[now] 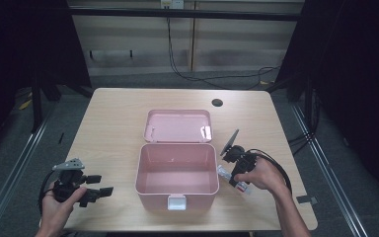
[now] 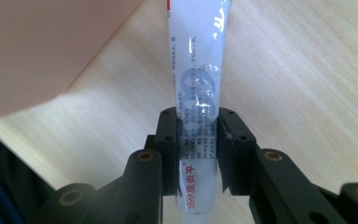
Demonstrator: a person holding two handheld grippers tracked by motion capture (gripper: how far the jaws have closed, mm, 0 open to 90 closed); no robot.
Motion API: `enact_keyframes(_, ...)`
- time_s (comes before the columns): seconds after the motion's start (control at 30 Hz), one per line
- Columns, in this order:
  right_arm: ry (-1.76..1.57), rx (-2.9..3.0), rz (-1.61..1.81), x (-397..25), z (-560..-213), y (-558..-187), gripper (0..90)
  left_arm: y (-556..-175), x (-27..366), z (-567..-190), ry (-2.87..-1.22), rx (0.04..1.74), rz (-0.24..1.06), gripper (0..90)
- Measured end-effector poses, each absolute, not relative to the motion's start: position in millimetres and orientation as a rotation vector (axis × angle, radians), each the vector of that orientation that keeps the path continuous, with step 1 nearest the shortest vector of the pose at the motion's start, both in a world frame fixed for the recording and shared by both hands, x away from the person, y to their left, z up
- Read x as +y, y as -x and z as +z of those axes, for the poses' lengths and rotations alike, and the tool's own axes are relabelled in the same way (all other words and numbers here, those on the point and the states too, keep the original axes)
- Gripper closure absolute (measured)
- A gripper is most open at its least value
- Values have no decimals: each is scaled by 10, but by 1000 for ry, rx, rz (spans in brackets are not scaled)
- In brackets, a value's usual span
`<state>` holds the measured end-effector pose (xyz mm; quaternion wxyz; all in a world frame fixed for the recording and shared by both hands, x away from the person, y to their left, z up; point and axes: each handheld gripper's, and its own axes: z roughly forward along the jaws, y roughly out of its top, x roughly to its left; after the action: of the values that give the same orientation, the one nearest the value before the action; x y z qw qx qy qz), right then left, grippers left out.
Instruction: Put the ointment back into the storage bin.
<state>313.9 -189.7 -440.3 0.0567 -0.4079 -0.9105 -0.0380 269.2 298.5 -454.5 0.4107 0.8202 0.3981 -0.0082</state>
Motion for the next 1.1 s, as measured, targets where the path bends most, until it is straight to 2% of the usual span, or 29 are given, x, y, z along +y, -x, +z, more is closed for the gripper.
enact_keyframes(0.37,1177,-2795,-119,-1992,-4224,-3064,715,-2694,2990,-4544,-2062,1003,-21,213)
enact_keyframes(0.53,1028,-2862,-129,-2043,-4143,-2978,715,-2695,2990,-4546,-2061,1004,-19,213)
enact_keyframes(1.1,996,-2908,-146,-2187,-3893,-2876,714,-2696,2988,-4548,-2063,1007,-14,213)
